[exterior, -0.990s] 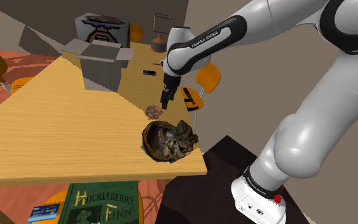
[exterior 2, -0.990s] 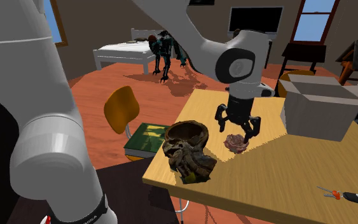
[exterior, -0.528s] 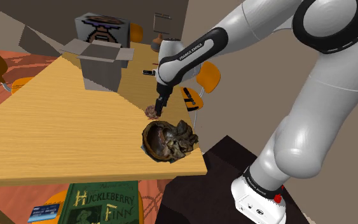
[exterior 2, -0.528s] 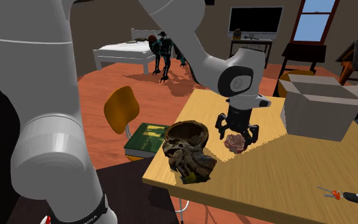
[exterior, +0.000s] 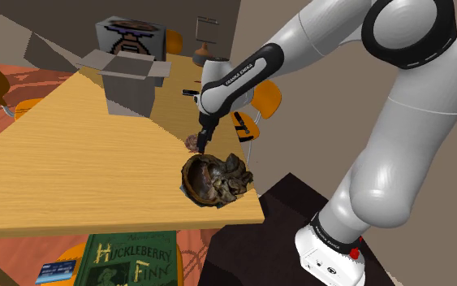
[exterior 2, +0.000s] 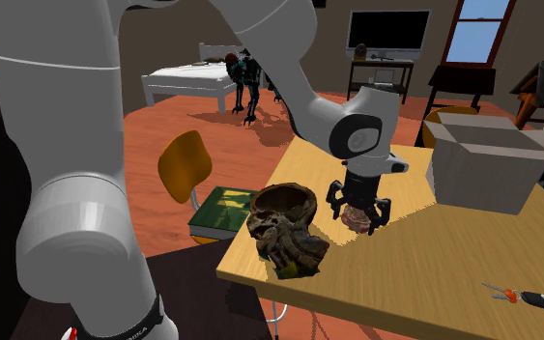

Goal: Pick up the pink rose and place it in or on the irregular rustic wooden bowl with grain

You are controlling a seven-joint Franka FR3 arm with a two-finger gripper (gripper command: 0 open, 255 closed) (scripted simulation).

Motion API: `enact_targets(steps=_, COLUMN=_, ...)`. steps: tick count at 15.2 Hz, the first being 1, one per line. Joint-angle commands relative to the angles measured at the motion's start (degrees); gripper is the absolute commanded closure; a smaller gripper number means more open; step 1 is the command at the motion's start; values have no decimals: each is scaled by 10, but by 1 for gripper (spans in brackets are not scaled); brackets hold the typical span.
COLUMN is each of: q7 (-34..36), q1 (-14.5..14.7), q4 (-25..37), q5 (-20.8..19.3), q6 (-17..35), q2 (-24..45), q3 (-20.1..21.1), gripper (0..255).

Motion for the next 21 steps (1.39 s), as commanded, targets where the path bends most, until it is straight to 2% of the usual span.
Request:
enact_targets(steps=1, q7=0, q1=0, q4=0, q5=0, q6=0, q2=0, q3=0, gripper=0)
enact_targets(steps=3, q7=0, q1=0, q4=0, q5=0, q6=0, q2=0, q3=0, gripper=0)
enact_targets(steps=4, q7=0, q1=0, q4=0, q5=0, q6=0, q2=0, q3=0, gripper=255)
enact_targets(steps=13, q7=0, q1=0, q4=0, q5=0, q6=0, q2=0, q3=0, gripper=255)
enact_targets(steps=14, q7=0, q1=0, q4=0, q5=0, q6=0, q2=0, q3=0, gripper=0)
enact_targets(steps=16, q7=-46, q1=-19, q4=45, q5=67, q6=-59, q2=1, q3=11, gripper=0)
enact_targets(steps=19, q7=-94, q1=-46, q4=121, q5=147, q6=-154, q2=14, q3=18, gripper=0)
enact_targets(steps=21, q7=-98, q1=-49, q4=126, q5=155, q6=-156, q2=20, q3=20, gripper=0)
